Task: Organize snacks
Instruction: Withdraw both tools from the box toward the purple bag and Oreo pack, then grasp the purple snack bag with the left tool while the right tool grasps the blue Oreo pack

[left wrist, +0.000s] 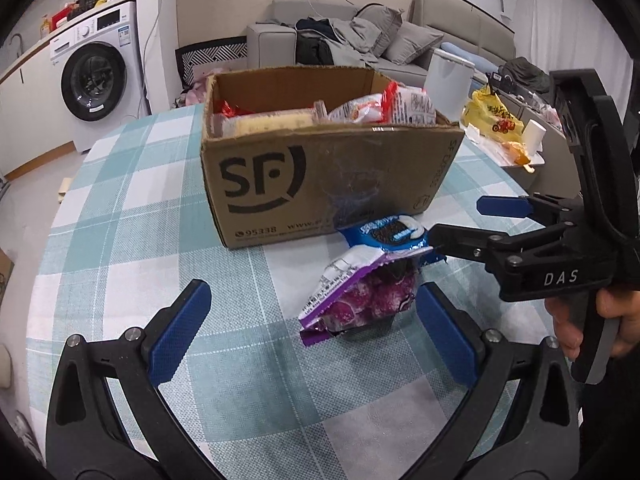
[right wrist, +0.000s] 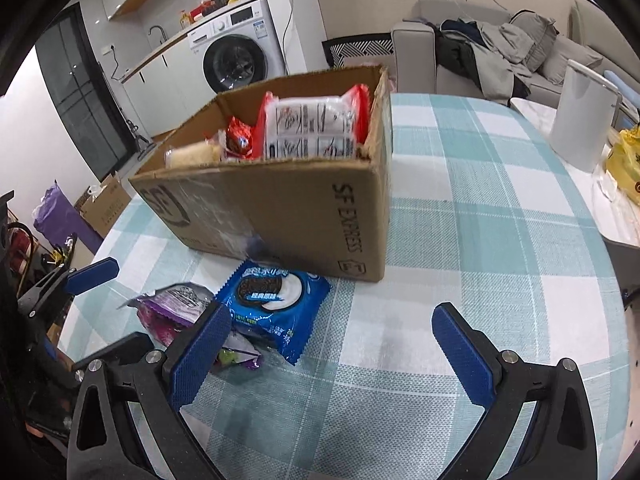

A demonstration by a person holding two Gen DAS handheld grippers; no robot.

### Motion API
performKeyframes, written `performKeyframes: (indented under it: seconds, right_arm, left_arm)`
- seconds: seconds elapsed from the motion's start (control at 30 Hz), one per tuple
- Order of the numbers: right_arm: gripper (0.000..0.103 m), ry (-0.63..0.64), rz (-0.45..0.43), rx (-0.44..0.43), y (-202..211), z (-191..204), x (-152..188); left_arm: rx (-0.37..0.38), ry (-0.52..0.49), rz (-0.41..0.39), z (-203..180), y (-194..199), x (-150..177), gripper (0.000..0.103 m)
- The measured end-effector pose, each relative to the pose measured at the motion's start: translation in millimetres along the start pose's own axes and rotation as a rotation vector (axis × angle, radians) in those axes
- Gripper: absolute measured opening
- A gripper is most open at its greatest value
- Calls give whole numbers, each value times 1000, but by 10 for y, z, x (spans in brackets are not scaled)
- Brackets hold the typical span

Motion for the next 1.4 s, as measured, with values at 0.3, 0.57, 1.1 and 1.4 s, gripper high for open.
performKeyframes:
  seconds: [0.3, 0.57, 1.1, 1.4]
  right_arm:
    - [103, 28, 39, -3, -195, 109, 75]
    - [103, 45, 50, -27, -288, 280, 122]
    - [102, 3, 46, -8, -393, 295, 135]
    - [102, 28, 36, -5, -445, 413, 137]
  left_arm:
    - [-3, -54, 58, -89, -190, 89, 102]
    - [-36, -17, 86, 47, -340, 146, 102]
    - [-96, 34, 114, 429, -552, 127, 102]
    - [-112, 11, 140, 569, -672, 110, 102]
Point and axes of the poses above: each gripper's, at about its wrist camera, not at the fingertips, and y roughly against the way its jaws point, z to its left, x to its underside, the point moved 3 cm from there along -y, roughly the way its jaws point, and after that the axes turned 6 degrees about x, right-handed, at the moved point
